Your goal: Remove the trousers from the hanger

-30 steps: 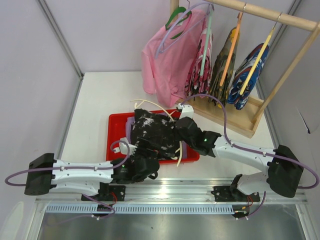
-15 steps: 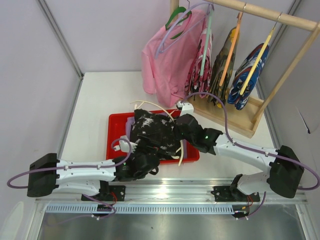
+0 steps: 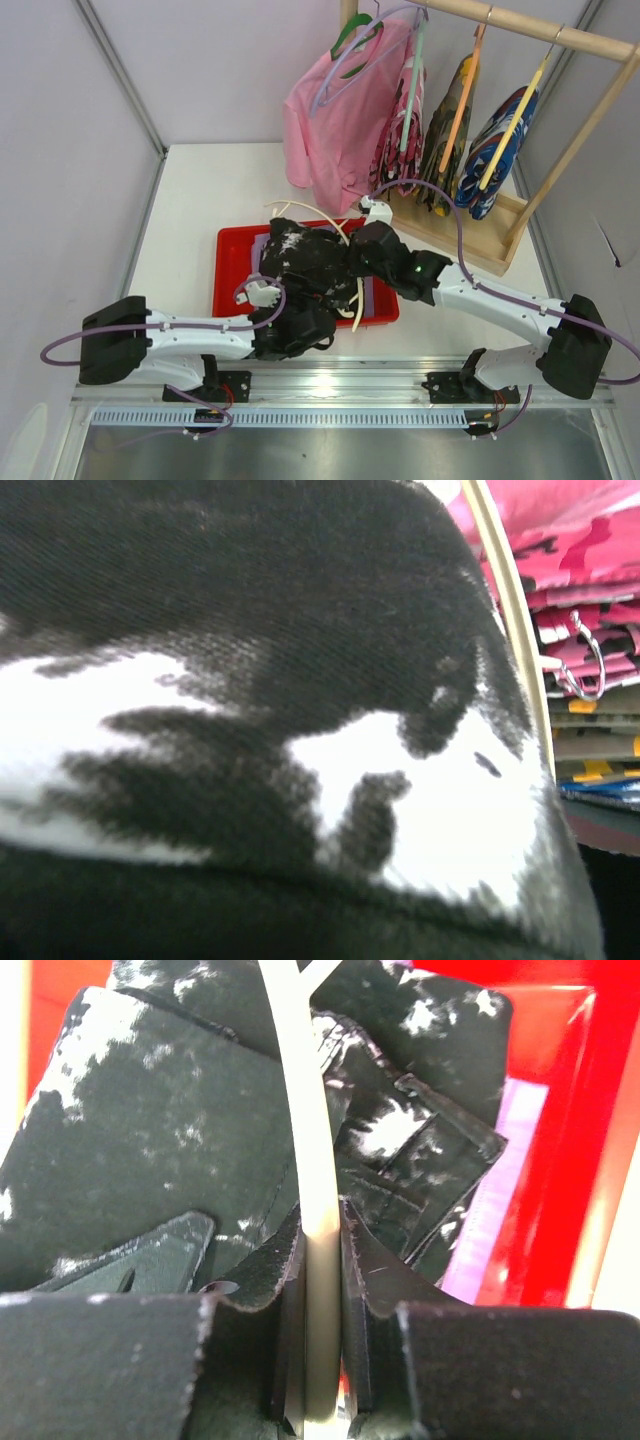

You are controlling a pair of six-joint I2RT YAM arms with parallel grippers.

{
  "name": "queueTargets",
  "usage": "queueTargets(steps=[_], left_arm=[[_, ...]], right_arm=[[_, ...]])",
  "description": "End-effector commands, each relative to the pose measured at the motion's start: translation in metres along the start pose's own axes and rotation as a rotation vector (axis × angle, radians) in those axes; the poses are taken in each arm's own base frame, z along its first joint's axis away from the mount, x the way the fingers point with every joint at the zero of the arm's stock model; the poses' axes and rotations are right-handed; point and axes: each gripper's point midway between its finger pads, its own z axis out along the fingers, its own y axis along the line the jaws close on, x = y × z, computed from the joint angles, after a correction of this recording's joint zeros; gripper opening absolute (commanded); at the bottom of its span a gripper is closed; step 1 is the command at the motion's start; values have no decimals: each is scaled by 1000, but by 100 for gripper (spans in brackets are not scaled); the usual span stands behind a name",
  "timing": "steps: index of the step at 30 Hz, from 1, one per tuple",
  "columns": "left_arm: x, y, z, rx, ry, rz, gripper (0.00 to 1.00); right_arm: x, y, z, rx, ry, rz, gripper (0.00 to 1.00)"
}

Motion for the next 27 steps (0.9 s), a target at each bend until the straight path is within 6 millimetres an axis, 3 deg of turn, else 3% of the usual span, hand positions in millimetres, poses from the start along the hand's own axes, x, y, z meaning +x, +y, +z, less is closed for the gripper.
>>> queueTargets(steps=[1,7,12,14,16,18,20,22,23,27], left_arm=[[-29,-12,6,48,-157,-94,100],[-57,-23,5,73,-244,-137,99],[-57,-20,15,24,-204,-220,92],[-51,-30,17,52,-164,-248,90],[-48,-27,21,64,-108,-246,78],[-48,-43,23,100,-57,-355,58],[-52,-40,23,99,-55,-341,35],[-56,-45,20,101,-49,-344,19],[-60,-49,17,112,-48,-337,4],[-70,-59,10,145,-41,-354,0]], right_arm=[[-50,53,-25,-186,-117,131,0],[-37,48,-22,-170,-87,115,0],[-31,36,-19,-125,-87,93,0],[-28,28,-16,-88,-87,81,0],[-29,23,-15,-62,-95,65,0],[-29,18,-15,-41,-98,49,0],[-33,12,-16,-12,-121,41,0],[-38,6,-18,13,-142,25,0],[-40,2,-18,31,-144,17,0],[-42,-15,-16,112,-139,-13,0]])
